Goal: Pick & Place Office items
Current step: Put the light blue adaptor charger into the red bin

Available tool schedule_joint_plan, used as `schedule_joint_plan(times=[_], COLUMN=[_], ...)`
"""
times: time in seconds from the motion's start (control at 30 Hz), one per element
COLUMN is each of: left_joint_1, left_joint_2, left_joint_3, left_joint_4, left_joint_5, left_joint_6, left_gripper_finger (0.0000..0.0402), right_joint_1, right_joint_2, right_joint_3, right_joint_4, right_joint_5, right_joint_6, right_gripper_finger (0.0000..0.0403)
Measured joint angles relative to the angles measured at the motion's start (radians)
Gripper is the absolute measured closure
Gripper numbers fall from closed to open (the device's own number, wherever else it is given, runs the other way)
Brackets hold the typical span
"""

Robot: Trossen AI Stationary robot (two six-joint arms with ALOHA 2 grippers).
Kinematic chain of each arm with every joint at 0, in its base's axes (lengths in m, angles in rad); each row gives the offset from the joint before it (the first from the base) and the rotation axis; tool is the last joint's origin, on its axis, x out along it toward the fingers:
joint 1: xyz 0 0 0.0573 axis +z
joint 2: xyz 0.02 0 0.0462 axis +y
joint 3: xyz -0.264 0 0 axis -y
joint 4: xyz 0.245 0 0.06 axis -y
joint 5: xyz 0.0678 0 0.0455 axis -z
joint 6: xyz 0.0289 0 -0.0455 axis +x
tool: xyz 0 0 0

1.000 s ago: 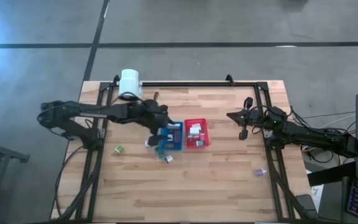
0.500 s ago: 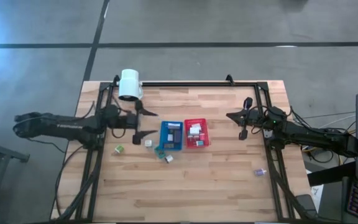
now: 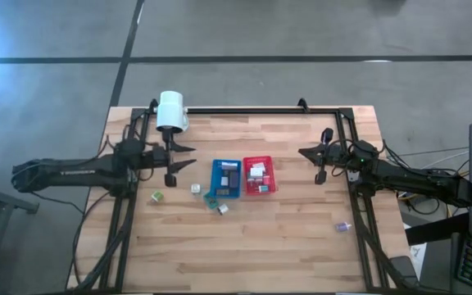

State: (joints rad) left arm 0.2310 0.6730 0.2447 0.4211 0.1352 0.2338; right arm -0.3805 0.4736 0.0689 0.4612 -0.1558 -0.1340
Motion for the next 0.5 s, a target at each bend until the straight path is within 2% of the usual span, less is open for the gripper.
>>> schedule_joint_plan(times=[0.13,0.3,0.43,0.5], left_joint_1=[0.016,0.041,0.061,0.067], left_joint_2=[-0.059,-0.113,-0.138,-0.143], left_joint_3=[-0.003,-0.004,-0.004,-0.004], left_joint_4=[-0.017,-0.126,-0.153,-0.156], left_joint_5=[-0.001,-0.001,-0.001,-0.001], left_joint_6=[-0.022,-0.025,-0.047,-0.057], left_gripper_finger=[0.0284,0.0347,0.0388,0.0397], right_joint_1=[0.000,0.000,0.000,0.000], right_joint_2=[0.000,0.000,0.000,0.000], right_joint_3=[0.000,0.000,0.000,0.000], right_joint_4=[-0.001,-0.001,-0.001,-0.002], right_joint_5=[0.000,0.000,0.000,0.000], right_joint_6=[-0.003,-0.007,-0.006,0.000], right_gripper_finger=[0.0394,0.0394,0.0394,0.0394])
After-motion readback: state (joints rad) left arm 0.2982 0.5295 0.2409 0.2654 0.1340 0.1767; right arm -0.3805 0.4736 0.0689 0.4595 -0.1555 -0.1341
